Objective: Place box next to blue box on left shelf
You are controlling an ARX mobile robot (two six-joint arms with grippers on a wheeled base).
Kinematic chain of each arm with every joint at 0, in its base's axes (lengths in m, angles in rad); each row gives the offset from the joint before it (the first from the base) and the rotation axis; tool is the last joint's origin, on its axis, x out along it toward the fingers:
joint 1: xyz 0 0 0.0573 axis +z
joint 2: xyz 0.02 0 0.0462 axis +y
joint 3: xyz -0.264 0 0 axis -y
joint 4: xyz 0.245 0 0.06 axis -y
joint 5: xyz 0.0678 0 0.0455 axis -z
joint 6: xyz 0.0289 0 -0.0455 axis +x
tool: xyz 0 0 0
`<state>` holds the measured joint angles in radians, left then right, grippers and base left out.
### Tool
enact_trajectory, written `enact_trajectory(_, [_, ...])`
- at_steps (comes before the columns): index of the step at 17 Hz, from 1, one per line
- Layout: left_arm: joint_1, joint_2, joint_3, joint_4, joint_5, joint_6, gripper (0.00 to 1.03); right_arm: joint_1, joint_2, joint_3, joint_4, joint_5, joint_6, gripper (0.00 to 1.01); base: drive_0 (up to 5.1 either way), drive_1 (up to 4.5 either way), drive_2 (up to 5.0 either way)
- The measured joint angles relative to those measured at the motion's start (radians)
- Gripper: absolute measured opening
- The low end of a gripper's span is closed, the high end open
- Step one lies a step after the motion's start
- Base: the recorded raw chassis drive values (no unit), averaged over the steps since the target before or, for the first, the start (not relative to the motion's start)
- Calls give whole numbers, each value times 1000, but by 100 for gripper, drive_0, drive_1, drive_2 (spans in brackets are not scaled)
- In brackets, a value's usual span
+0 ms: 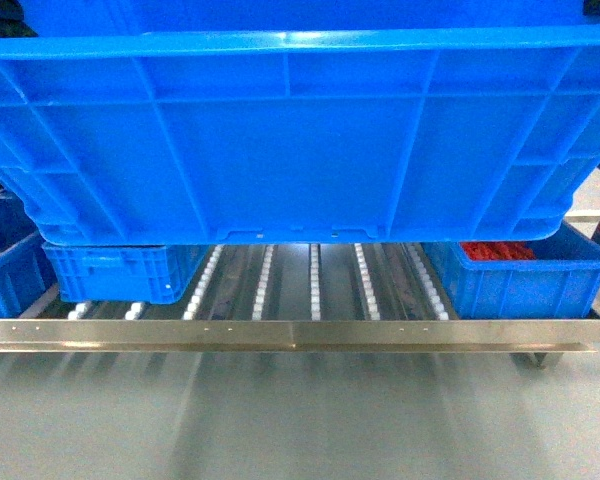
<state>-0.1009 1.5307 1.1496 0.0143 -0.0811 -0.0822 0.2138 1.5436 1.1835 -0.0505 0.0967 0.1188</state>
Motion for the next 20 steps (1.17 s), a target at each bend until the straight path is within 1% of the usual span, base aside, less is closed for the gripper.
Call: enact_trajectory(20, [0, 0, 0, 1, 1, 0, 19, 0, -1, 0, 0, 0, 0, 8, 0, 0, 0])
